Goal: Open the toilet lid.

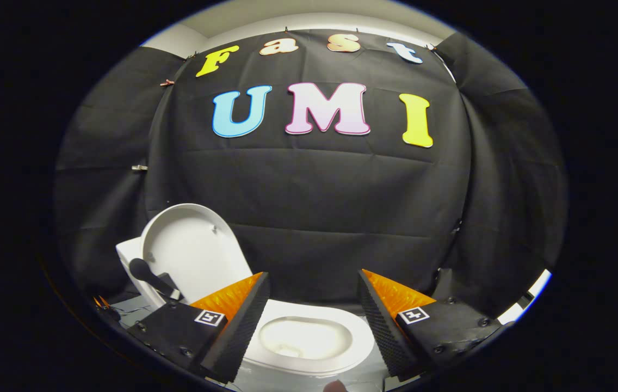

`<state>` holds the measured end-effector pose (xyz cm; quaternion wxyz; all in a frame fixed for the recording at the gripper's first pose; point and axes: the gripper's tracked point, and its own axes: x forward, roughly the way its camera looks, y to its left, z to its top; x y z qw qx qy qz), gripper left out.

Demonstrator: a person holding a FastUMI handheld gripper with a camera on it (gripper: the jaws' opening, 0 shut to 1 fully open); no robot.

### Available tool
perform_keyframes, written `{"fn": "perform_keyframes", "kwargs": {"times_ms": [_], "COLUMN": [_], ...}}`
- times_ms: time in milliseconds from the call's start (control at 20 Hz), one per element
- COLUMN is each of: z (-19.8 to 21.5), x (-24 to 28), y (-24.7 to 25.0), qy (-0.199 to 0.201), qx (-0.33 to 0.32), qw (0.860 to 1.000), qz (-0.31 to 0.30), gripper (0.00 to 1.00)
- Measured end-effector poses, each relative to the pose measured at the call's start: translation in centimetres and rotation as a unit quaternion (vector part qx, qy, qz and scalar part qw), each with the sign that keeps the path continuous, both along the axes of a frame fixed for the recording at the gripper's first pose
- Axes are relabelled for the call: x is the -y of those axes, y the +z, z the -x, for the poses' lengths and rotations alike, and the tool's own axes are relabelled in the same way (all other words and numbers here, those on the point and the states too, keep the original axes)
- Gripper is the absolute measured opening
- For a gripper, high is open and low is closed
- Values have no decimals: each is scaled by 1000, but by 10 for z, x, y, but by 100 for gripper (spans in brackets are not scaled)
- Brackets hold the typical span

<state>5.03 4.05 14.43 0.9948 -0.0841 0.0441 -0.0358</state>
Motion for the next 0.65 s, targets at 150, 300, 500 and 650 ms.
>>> {"fn": "perform_keyframes", "kwargs": {"times_ms": [150,300,500,650], "z": [2,2,2,3], "x": [5,14,21,23], "y": [3,-1,3,1], "qy": [1,-6,-10,-15], "qx": [16,14,22,18], "qw": [1000,1000,999,999], "qz": [-20,-26,-24,-32], "gripper": [99,99,99,99]}}
